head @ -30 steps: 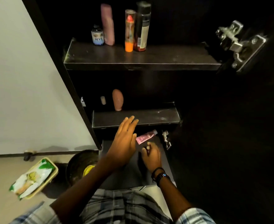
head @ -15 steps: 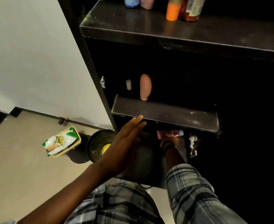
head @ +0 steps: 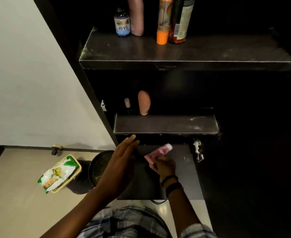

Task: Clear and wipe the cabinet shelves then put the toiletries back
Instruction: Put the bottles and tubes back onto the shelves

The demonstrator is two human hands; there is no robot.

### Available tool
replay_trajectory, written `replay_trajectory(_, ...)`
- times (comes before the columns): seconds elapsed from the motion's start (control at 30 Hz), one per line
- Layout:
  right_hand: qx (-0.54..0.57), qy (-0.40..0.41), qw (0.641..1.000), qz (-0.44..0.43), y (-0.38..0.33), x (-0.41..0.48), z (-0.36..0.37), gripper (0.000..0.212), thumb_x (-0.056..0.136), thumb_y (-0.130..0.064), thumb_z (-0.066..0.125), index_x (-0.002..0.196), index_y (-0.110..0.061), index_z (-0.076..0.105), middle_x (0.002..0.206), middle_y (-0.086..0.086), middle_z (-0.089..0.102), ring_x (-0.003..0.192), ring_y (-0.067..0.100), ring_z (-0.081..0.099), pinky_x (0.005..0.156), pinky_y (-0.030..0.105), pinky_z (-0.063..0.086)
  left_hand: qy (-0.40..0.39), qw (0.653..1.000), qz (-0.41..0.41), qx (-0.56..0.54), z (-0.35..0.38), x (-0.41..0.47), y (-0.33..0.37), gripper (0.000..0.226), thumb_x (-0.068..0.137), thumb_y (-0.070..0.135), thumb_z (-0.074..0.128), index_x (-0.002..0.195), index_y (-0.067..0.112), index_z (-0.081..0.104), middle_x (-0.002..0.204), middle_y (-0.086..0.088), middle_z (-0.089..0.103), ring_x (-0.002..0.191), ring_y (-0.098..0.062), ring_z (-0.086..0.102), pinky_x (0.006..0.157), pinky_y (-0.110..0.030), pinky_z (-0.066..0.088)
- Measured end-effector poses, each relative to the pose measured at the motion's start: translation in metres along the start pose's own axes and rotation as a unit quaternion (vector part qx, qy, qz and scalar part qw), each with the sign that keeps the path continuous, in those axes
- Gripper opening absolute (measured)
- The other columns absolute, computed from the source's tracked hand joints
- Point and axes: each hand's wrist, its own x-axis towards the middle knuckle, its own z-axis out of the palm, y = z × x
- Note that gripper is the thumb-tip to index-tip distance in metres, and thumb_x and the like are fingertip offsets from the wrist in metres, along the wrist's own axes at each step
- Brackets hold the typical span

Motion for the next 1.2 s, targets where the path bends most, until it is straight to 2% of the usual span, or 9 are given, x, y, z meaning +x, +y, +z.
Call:
replay_trajectory(0.1,0.035,0.025,0.998,-0.047,0.005,-0.050,-0.011,0.020,0.080,0.008,0.066,0.069,-0.008,0.061,0.077,0.014,0.066,0.073,0.031,0.062,0.073,0.050,0.056,-0.026,0.999,0.028,0.008,-0.003,0.006,0.000,0.054,0.086,0.019,0.042,0.139,0.010,0.035,0.148,-0.014,0.036,0.138,-0.027,0.033,0.109,-0.047,0.036)
replay_trajectory(0.17,0.051,0.070,0.993,-0.085,0.002,-0.064,-0.020,0.014,0.082,0.007,0.064,0.075,-0.004,0.060,0.078,0.014,0.064,0.071,0.028,0.063,0.065,0.036,0.058,-0.037,0.998,0.045,-0.012,-0.003,0.009,0.005,0.056,0.085,0.021,0.045,0.139,0.006,0.037,0.147,-0.016,0.035,0.139,-0.024,0.029,0.114,-0.040,0.029)
replay_trajectory(0.33,0.157,0.126,0.961,-0.190,-0.029,-0.093,-0.023,0.013,0.089,0.003,0.058,0.100,0.008,0.054,0.082,0.020,0.063,0.060,0.018,0.066,0.056,0.030,0.058,-0.011,0.999,-0.006,-0.045,0.008,0.028,0.013,0.057,0.085,-0.009,0.052,0.138,0.008,0.042,0.147,-0.009,0.038,0.137,-0.015,0.029,0.115,-0.027,0.020)
replay_trajectory(0.4,0.159,0.112,0.956,-0.221,-0.050,-0.102,-0.016,0.001,0.091,0.003,0.053,0.091,0.002,0.053,0.069,0.014,0.059,0.055,0.014,0.062,0.060,0.032,0.059,0.010,0.998,-0.014,-0.054,0.007,0.036,0.014,0.053,0.085,-0.012,0.049,0.134,0.006,0.047,0.144,-0.011,0.043,0.134,-0.021,0.038,0.112,-0.017,0.017)
replay_trajectory(0.53,0.160,0.088,0.960,-0.214,-0.082,-0.098,0.006,0.017,0.093,0.000,0.051,0.076,-0.003,0.051,0.061,0.007,0.058,0.054,0.012,0.065,0.061,0.032,0.060,0.029,0.998,-0.018,-0.051,0.001,0.043,0.008,0.047,0.087,-0.007,0.046,0.132,0.006,0.050,0.142,-0.010,0.046,0.132,-0.021,0.041,0.111,-0.012,0.015)
replay_trajectory(0.63,0.149,0.075,0.966,-0.199,-0.105,-0.091,0.027,0.013,0.090,0.002,0.055,0.077,0.001,0.055,0.067,0.012,0.063,0.053,0.011,0.067,0.053,0.024,0.058,0.037,0.998,-0.004,-0.045,-0.006,0.046,0.003,0.047,0.085,-0.001,0.043,0.131,0.006,0.051,0.140,-0.010,0.048,0.130,-0.022,0.043,0.111,-0.015,0.018)
replay_trajectory(0.9,0.066,0.107,0.972,-0.199,-0.131,-0.051,0.052,0.033,0.087,0.002,0.060,0.057,-0.005,0.050,0.036,-0.008,0.053,0.037,0.004,0.056,0.046,0.020,0.054,0.037,0.998,-0.018,-0.047,-0.021,0.056,0.000,0.046,0.087,-0.004,0.050,0.132,0.007,0.050,0.136,-0.010,0.051,0.126,-0.024,0.048,0.108,-0.024,0.030)
replay_trajectory(1.07,0.024,0.140,0.970,-0.198,-0.129,-0.044,0.055,0.014,0.085,-0.003,0.066,0.074,0.006,0.065,0.066,0.013,0.067,0.043,0.007,0.063,0.044,0.017,0.051,0.025,0.998,-0.023,-0.056,-0.024,0.059,0.001,0.046,0.089,-0.003,0.048,0.134,0.008,0.048,0.135,-0.009,0.051,0.124,-0.023,0.050,0.105,-0.024,0.033)
replay_trajectory(1.2,-0.003,0.123,0.973,-0.194,-0.127,-0.044,0.053,0.020,0.085,-0.008,0.068,0.066,-0.001,0.062,0.067,0.014,0.068,0.055,0.019,0.065,0.057,0.028,0.059,0.014,0.997,-0.029,-0.065,-0.025,0.060,-0.001,0.045,0.091,0.000,0.049,0.134,0.009,0.048,0.134,-0.008,0.052,0.122,-0.023,0.050,0.103,-0.026,0.037)
